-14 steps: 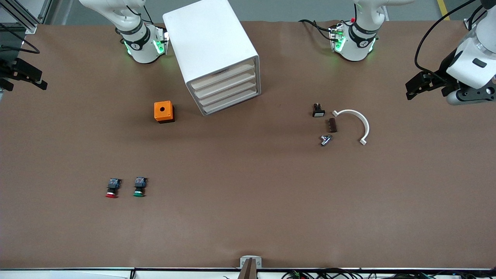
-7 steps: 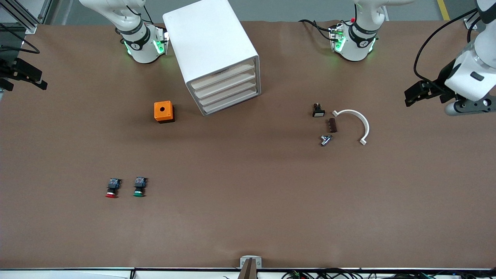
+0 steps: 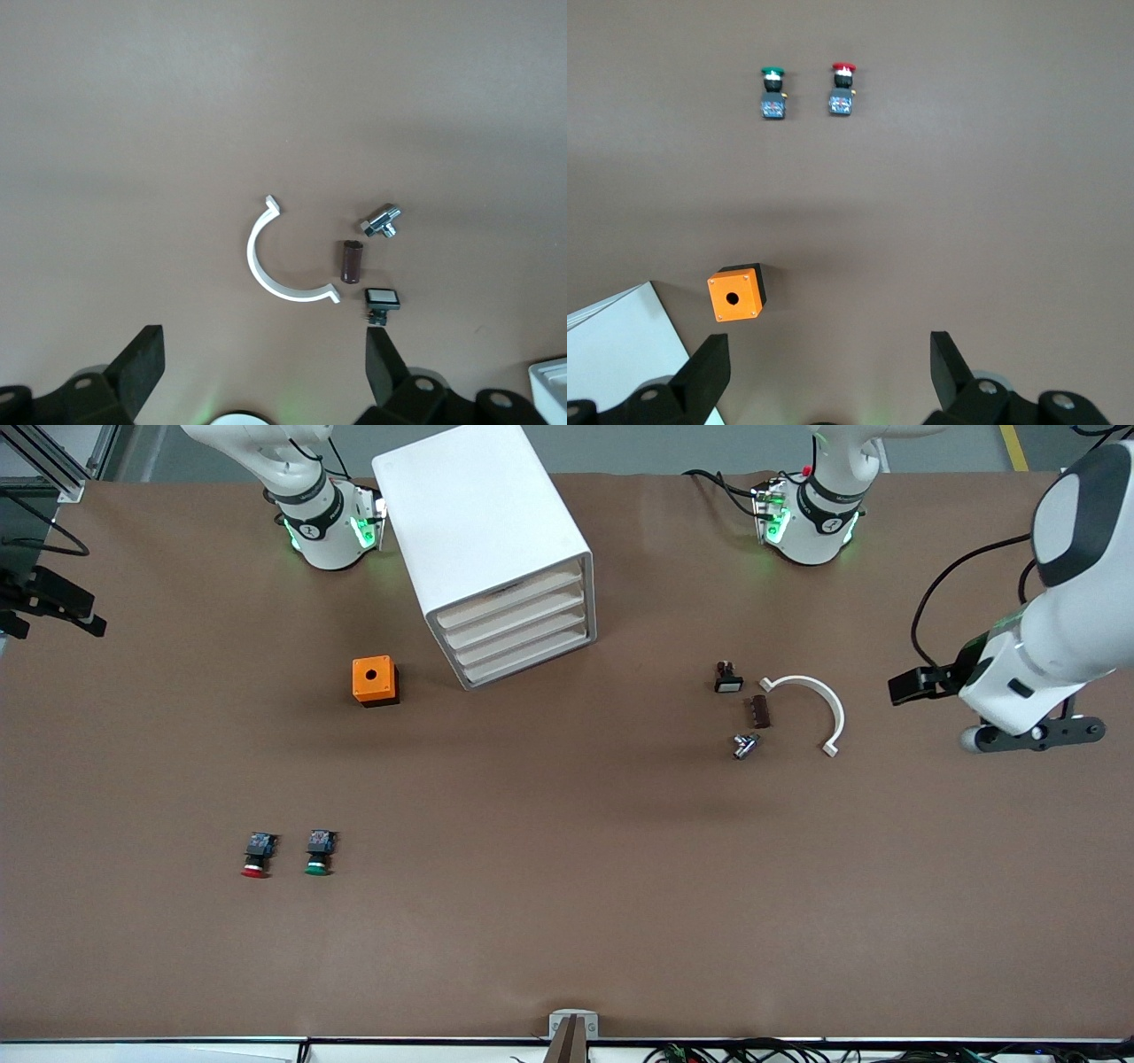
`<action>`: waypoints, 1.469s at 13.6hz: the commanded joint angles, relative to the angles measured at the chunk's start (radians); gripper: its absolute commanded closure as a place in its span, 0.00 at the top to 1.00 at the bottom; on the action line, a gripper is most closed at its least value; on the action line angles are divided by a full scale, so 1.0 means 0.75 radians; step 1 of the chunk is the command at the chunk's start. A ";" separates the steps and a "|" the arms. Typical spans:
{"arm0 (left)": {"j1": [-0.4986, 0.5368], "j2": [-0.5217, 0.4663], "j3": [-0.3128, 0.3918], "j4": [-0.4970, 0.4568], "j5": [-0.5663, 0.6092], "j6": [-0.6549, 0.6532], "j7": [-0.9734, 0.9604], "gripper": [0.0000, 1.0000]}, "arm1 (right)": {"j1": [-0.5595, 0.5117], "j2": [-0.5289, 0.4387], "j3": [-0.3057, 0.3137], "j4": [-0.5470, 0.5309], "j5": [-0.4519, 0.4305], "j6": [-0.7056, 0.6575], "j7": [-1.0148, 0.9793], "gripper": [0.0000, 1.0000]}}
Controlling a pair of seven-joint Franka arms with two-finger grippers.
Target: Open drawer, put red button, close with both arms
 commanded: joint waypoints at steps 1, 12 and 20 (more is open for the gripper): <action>-0.074 0.104 -0.008 0.047 -0.017 0.003 -0.181 1.00 | -0.020 0.241 0.007 0.086 -0.020 0.009 -0.010 1.00; -0.532 0.574 -0.010 0.153 -0.068 0.032 -1.428 1.00 | 0.003 0.570 0.013 -0.022 0.039 0.609 0.223 1.00; -0.671 0.738 -0.008 0.149 -0.522 0.032 -1.852 0.95 | 0.019 0.924 0.017 -0.029 0.131 1.146 0.231 1.00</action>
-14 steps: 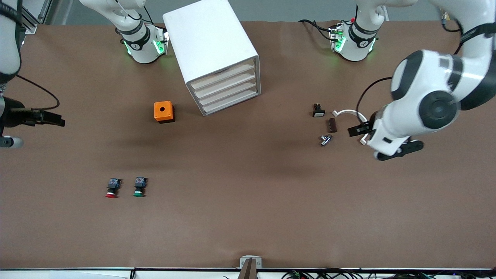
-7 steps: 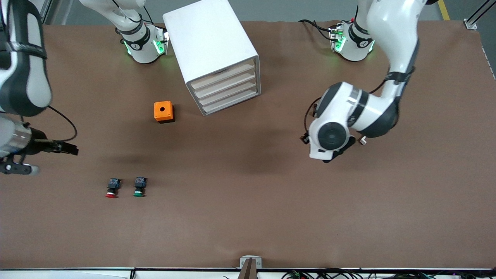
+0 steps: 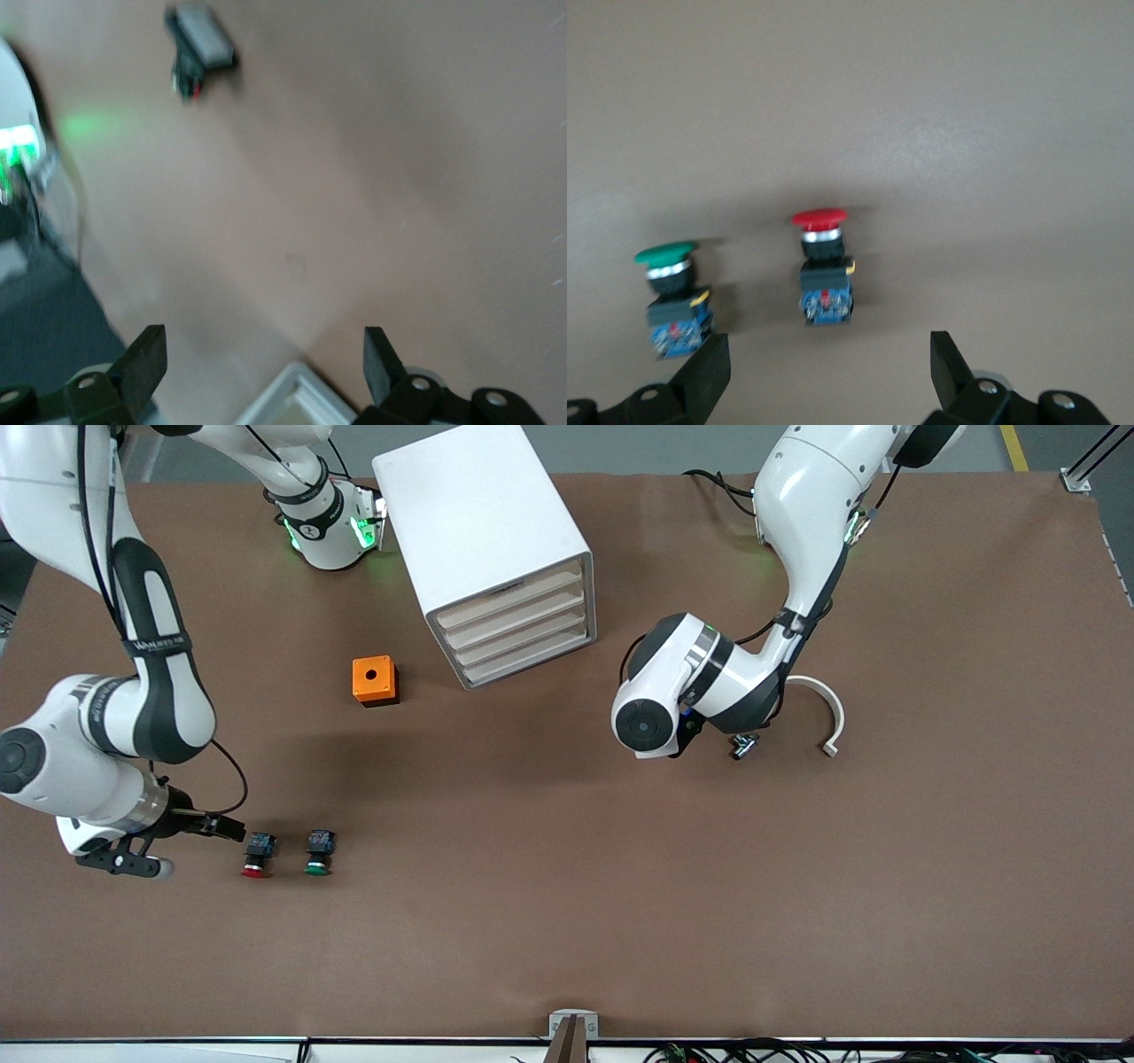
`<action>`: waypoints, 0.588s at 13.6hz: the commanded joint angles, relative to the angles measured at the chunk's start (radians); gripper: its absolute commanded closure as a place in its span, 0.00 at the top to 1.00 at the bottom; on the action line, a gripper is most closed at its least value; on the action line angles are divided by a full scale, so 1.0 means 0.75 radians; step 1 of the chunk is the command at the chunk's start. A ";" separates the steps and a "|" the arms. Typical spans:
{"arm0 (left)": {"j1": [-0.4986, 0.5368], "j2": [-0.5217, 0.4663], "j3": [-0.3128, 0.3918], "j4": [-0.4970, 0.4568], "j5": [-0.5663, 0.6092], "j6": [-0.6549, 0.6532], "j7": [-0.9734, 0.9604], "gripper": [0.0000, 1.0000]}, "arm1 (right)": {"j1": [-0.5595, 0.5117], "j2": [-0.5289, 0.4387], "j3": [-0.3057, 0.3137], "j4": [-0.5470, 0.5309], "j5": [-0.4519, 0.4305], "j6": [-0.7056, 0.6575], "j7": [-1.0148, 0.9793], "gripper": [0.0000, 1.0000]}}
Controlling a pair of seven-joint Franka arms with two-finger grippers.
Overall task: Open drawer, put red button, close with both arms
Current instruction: 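Grasp the red button with the right gripper while the left gripper hooks the drawer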
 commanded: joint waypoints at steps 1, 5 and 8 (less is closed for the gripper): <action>0.010 0.067 0.007 0.035 -0.245 -0.021 -0.097 0.94 | 0.008 0.099 0.003 0.023 0.034 0.129 0.019 1.00; 0.010 0.116 0.009 0.039 -0.575 -0.009 -0.448 0.91 | 0.027 0.171 0.009 0.021 0.053 0.201 0.019 1.00; 0.015 0.141 0.011 0.039 -0.724 -0.009 -0.696 0.85 | 0.031 0.189 0.009 0.021 0.053 0.201 0.019 1.00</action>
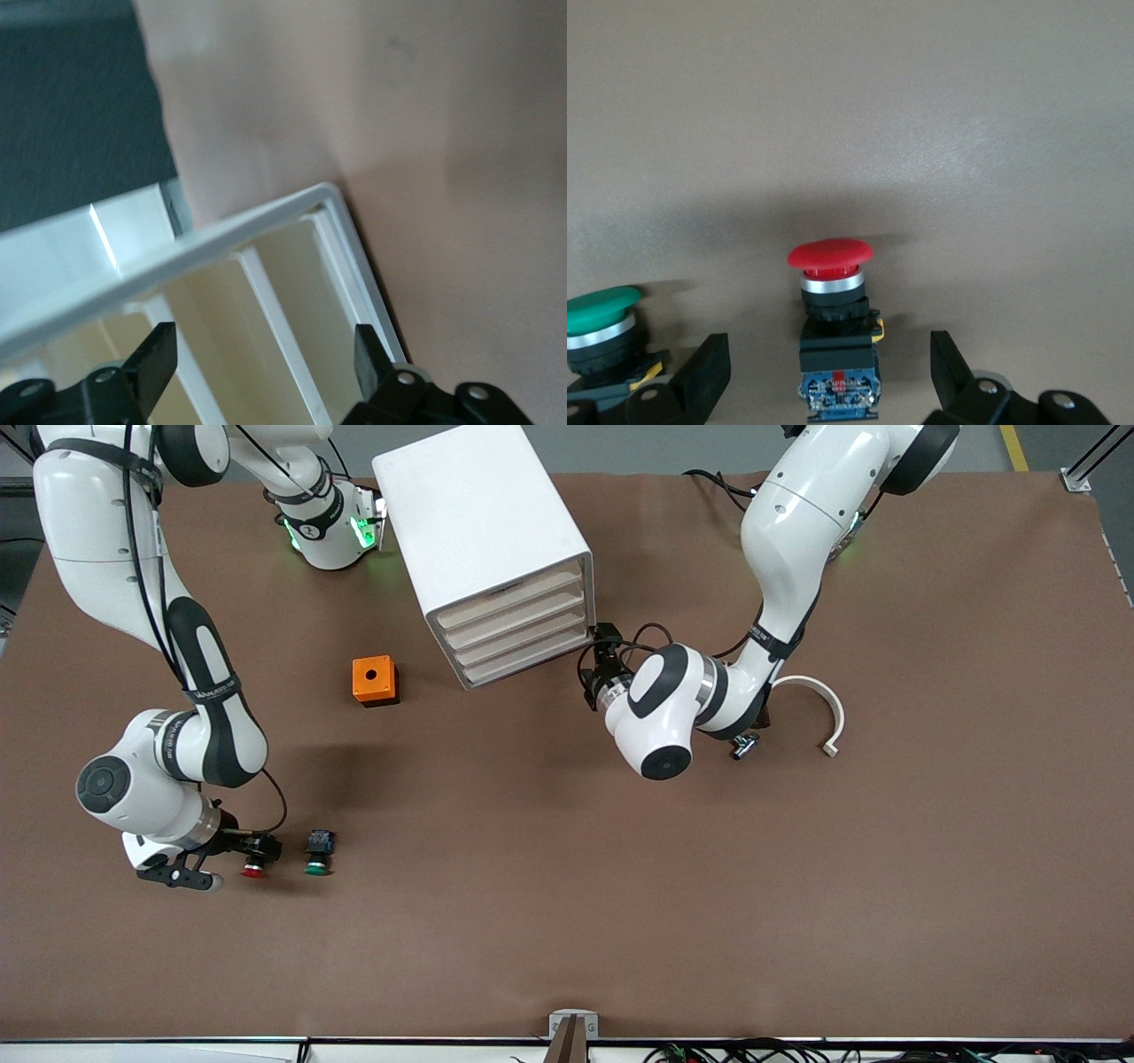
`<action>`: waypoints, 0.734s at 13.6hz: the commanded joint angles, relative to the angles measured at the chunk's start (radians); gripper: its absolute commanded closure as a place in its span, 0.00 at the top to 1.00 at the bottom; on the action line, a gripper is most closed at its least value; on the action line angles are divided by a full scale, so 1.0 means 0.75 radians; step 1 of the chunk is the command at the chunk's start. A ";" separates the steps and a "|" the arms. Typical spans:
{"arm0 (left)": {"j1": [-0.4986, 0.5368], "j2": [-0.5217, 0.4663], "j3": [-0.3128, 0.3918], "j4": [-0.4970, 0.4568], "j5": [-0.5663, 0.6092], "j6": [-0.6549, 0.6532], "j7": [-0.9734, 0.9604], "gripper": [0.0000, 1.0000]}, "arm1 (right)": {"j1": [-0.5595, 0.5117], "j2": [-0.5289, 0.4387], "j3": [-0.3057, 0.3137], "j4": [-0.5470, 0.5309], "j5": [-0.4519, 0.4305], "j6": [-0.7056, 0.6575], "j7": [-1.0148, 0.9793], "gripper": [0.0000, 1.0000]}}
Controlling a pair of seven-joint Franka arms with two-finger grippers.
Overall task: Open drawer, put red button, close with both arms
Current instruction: 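Grasp the red button with the right gripper while the left gripper hooks the drawer, then pull the drawer open with the left gripper while the right gripper lifts the button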
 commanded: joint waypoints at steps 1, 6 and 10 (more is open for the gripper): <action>0.006 0.043 0.000 0.028 -0.145 -0.008 -0.209 0.81 | 0.001 0.022 0.000 0.019 0.023 0.000 0.013 0.99; -0.027 0.078 0.000 0.028 -0.338 -0.006 -0.379 0.68 | 0.005 0.034 0.000 0.015 0.023 -0.002 0.003 0.62; -0.090 0.112 0.000 0.047 -0.412 0.008 -0.457 0.60 | 0.005 0.030 0.000 0.013 0.023 -0.014 0.007 0.01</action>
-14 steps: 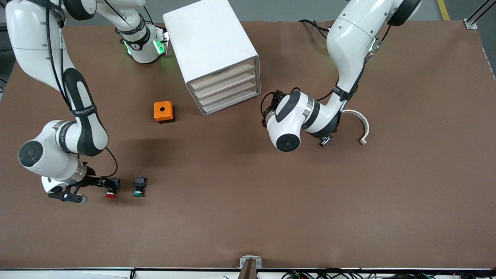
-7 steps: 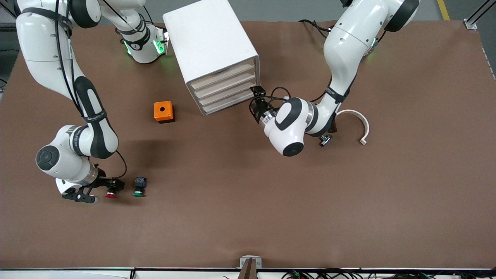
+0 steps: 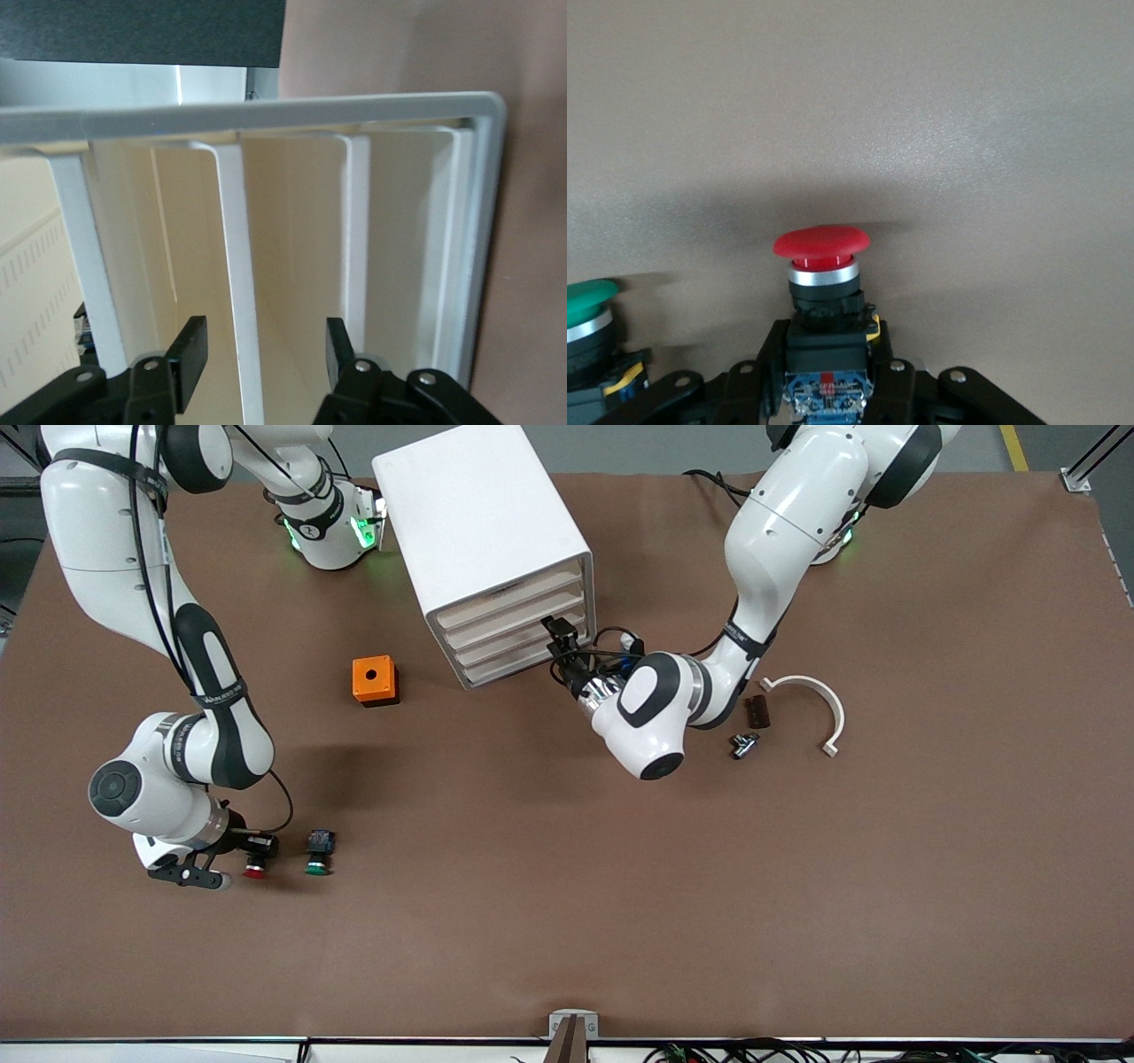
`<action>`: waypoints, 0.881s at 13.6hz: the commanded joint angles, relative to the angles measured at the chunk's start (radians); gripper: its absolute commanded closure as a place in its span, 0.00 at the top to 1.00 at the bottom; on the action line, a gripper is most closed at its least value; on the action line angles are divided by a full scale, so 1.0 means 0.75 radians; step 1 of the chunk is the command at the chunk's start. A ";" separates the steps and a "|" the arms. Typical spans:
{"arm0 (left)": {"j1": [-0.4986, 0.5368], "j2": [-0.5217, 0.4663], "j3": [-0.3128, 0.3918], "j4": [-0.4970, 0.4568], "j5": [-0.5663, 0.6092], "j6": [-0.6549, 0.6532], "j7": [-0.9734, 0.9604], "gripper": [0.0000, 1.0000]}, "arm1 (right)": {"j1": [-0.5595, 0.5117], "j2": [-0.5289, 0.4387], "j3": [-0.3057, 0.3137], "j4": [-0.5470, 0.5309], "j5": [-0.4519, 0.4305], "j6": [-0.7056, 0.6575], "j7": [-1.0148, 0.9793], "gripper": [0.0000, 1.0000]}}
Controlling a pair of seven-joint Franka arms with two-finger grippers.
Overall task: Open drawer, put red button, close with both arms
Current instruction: 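Pull the drawer open with the left gripper while the right gripper lifts the button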
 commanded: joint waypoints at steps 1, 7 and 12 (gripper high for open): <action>-0.045 0.032 0.004 0.040 -0.051 0.005 -0.048 0.58 | 0.001 0.004 0.000 0.017 0.023 -0.015 0.007 0.00; -0.070 0.044 0.006 0.042 -0.096 0.007 -0.035 0.12 | 0.001 -0.149 -0.002 0.055 0.023 -0.282 0.086 0.00; 0.001 0.046 0.100 0.128 -0.069 0.001 0.038 0.03 | 0.070 -0.370 0.000 0.051 0.023 -0.611 0.390 0.00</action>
